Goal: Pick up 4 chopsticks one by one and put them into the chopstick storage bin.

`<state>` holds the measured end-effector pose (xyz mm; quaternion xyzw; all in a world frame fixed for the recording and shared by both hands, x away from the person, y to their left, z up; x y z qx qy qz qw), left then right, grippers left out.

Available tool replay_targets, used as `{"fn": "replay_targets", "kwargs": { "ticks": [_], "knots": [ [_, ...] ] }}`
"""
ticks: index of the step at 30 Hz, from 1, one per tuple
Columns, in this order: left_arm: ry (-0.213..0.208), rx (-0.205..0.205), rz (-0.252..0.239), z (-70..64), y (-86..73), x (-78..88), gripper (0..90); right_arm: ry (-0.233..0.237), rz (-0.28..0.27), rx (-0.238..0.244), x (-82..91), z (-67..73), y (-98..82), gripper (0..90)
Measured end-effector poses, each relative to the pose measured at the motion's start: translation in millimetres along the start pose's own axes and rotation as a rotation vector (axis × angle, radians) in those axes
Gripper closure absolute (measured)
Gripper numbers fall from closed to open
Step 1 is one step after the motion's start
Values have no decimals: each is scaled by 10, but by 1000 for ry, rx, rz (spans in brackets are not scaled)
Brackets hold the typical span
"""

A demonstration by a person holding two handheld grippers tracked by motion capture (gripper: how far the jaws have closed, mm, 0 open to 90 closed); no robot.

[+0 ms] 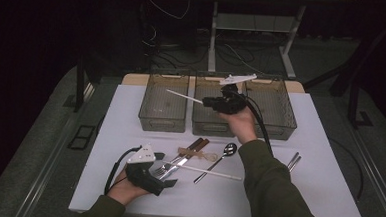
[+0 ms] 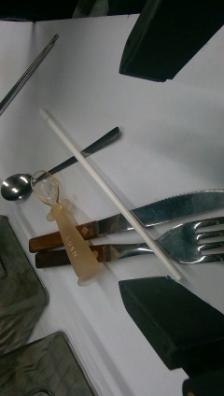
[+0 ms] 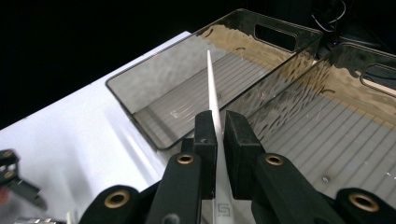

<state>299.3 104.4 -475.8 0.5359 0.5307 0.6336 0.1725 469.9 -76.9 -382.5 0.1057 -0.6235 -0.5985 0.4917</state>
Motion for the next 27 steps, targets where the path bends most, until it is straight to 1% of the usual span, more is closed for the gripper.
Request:
{"fn": "replay_targets", "kwargs": {
  "ticks": [5, 7, 9, 14, 16, 20, 22, 24, 27],
  "knots": [
    [6, -11, 8, 3, -4, 1, 0, -18, 17, -2, -187, 26, 62, 841],
    [7, -10, 4, 6, -5, -1, 0, -33, 31, -1, -286, 33, 89, 841],
    [7, -15, 6, 7, -5, 4, 0, -35, 40, 2, -367, 48, 109, 841],
    [2, -9, -2, -6, 2, 1, 0, -61, 79, 2, -579, 70, 154, 841],
    [3, -16, 5, -3, -4, 6, 0, -71, 88, 0, -645, 76, 171, 841],
    [2, -9, 5, -8, -1, 18, 0, -77, 109, 1, -812, 124, 208, 842],
    [1, -9, 5, -8, -1, 17, 0, -102, 133, 20, -904, 134, 213, 841],
    [1, -16, 9, -3, -4, 16, 0, -100, 131, 19, -966, 150, 229, 841],
    [-1, -16, 6, -3, -3, 17, 0, -114, 138, 15, -1044, 155, 246, 842]
  ]
}}
Point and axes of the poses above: each handheld gripper's, and its own axes: x roughly backward along the jaws, y roughly out of its top, z roughly to its left, the point moved 7 cm from there along -x, roughly forward along the jaws, and after that the axes turned 2 degrees about -z, right-handed, at the moved point
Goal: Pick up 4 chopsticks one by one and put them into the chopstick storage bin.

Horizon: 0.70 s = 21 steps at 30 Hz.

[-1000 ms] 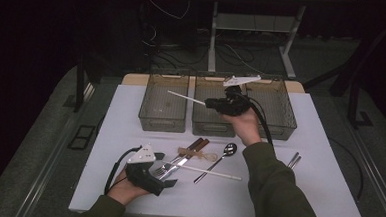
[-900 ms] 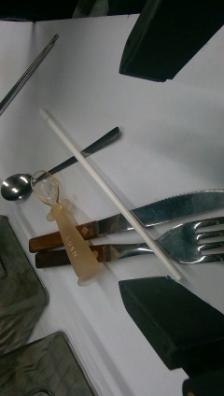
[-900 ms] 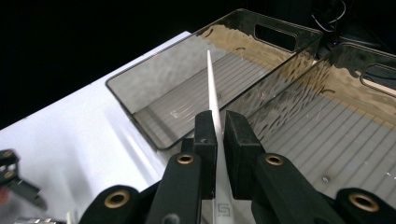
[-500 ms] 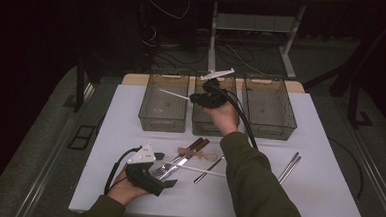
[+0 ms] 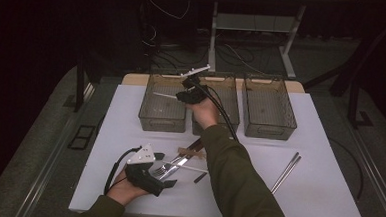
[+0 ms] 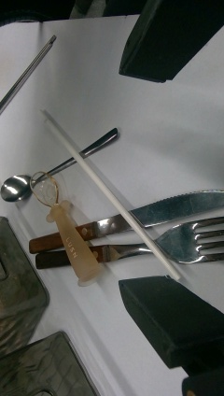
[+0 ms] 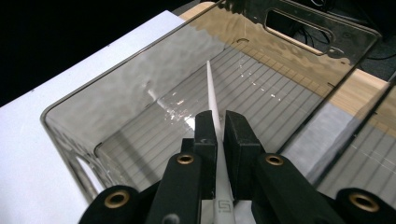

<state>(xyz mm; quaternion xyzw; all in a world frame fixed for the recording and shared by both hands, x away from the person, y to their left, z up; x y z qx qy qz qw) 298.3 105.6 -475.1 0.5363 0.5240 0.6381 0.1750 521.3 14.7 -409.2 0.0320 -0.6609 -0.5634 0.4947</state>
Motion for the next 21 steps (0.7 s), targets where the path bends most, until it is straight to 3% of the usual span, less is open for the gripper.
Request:
{"fn": "replay_targets", "kwargs": {
  "ticks": [18, 19, 21],
  "knots": [
    [-7, -4, -2, -1, 5, 6, 0, -56, 42, 7, -286, 58, 35, 827],
    [-8, -8, -2, -1, 6, 5, 0, -45, 46, 2, -295, 71, 27, 791],
    [-10, -6, -3, -7, 7, 5, 0, -68, 39, 2, -287, 65, 31, 735]
  ]
}}
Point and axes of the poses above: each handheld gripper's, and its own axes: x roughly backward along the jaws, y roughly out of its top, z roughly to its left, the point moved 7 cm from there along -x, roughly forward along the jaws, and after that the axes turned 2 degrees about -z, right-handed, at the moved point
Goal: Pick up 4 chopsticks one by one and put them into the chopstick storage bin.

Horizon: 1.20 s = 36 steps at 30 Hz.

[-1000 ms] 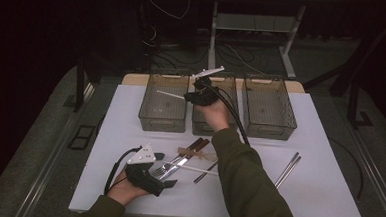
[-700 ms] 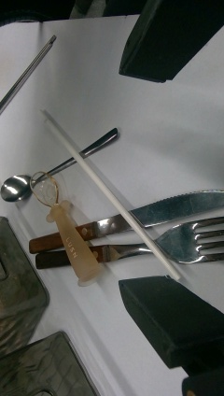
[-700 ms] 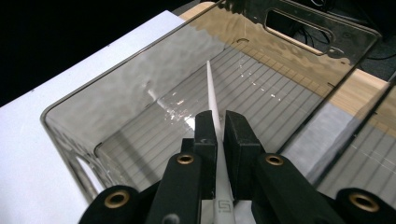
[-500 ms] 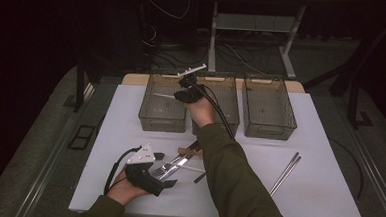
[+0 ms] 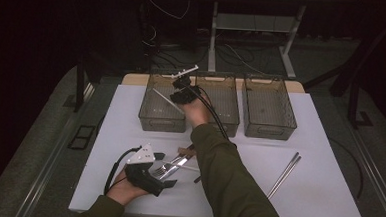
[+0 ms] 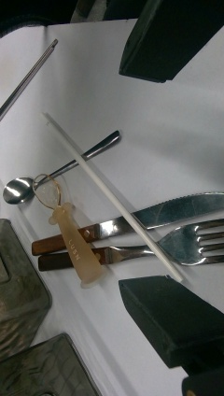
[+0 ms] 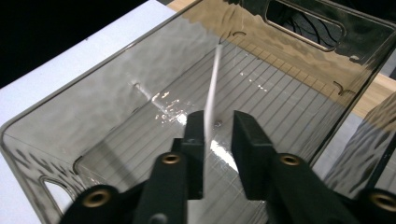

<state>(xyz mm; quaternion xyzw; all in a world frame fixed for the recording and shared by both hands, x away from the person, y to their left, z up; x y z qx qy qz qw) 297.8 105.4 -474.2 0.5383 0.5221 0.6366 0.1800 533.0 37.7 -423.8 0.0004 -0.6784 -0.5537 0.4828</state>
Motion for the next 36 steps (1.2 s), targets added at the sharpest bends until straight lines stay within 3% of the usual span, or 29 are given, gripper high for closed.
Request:
{"fn": "replay_targets", "kwargs": {
  "ticks": [6, 11, 16, 23, 33, 36],
  "knots": [
    [-1, -1, -1, 2, 2, -1, 0, 31, -9, -14, 96, -16, 7, 630],
    [0, -2, -3, 3, 0, -1, 0, 116, -32, -37, 261, -10, -34, 572],
    [-2, 5, -10, -5, 2, -9, 0, 187, -35, -7, 440, -25, -168, 492],
    [-4, 12, -12, -15, 1, -18, 0, 251, -76, 36, 765, -61, -332, 471],
    [1, 13, -12, -11, 0, -9, 0, 278, -101, 95, 1197, -135, -670, 444],
    [4, 14, -5, -10, -8, -10, 0, 287, -105, 91, 1310, -169, -768, 443]
  ]
}}
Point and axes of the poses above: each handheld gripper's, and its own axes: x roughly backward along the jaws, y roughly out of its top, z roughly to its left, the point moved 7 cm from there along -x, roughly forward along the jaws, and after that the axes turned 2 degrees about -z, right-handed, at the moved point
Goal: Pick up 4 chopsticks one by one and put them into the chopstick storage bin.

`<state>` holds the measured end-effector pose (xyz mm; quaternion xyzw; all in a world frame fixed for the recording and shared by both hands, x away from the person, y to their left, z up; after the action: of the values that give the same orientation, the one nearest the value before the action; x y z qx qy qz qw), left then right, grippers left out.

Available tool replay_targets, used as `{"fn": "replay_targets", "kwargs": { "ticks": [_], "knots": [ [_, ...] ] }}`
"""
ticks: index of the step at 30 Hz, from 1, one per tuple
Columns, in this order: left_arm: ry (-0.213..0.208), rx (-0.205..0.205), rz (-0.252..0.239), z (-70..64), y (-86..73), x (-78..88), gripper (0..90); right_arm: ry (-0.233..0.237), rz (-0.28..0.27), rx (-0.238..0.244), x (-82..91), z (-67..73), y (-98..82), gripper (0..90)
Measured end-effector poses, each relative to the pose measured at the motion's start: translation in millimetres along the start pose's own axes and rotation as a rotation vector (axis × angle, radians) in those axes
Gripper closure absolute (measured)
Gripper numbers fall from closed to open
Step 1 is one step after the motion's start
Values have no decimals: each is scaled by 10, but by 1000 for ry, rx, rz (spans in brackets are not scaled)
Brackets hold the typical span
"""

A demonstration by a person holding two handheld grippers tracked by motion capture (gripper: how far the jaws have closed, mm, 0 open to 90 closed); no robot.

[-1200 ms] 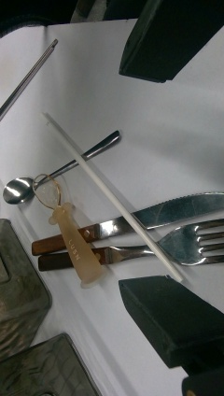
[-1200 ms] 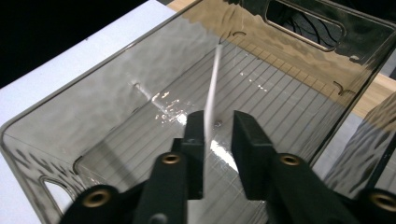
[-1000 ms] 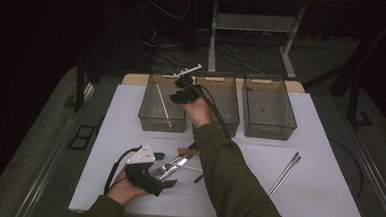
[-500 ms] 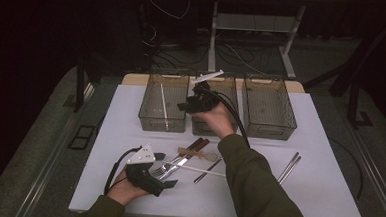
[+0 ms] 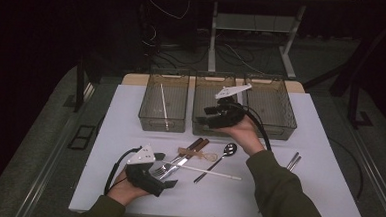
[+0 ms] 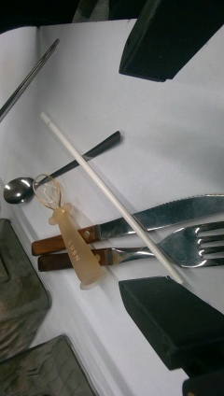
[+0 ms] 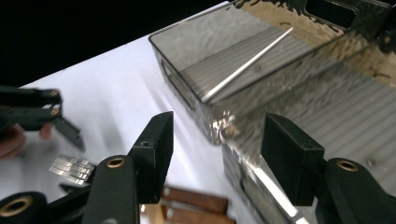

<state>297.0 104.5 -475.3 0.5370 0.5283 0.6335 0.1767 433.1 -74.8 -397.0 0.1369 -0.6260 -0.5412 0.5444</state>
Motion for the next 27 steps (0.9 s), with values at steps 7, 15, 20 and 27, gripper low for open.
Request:
{"fn": "replay_targets", "kwargs": {
  "ticks": [7, 15, 20, 27],
  "knots": [
    [2, 7, -4, 13, -8, -2, 0, 7, -19, 11, 303, 17, -219, 432],
    [6, 5, 2, 22, -7, -9, 0, 48, -36, -6, 546, 79, -548, 468],
    [12, 8, 3, 14, -8, -18, 0, 50, 1, -14, 635, 95, -739, 497],
    [19, 7, 1, 22, -18, 8, 0, 57, 19, -12, 735, 145, -882, 550]
  ]
}}
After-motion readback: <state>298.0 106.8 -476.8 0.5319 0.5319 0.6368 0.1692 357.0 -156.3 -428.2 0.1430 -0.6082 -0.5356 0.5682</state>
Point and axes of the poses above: each handheld gripper's, and its own axes: x roughly backward along the jaws, y roughly out of its top, z roughly to its left, the point moved 7 cm from there along -x, roughly forward along the jaws, and after that the axes turned 2 degrees about -z, right-handed, at the moved point
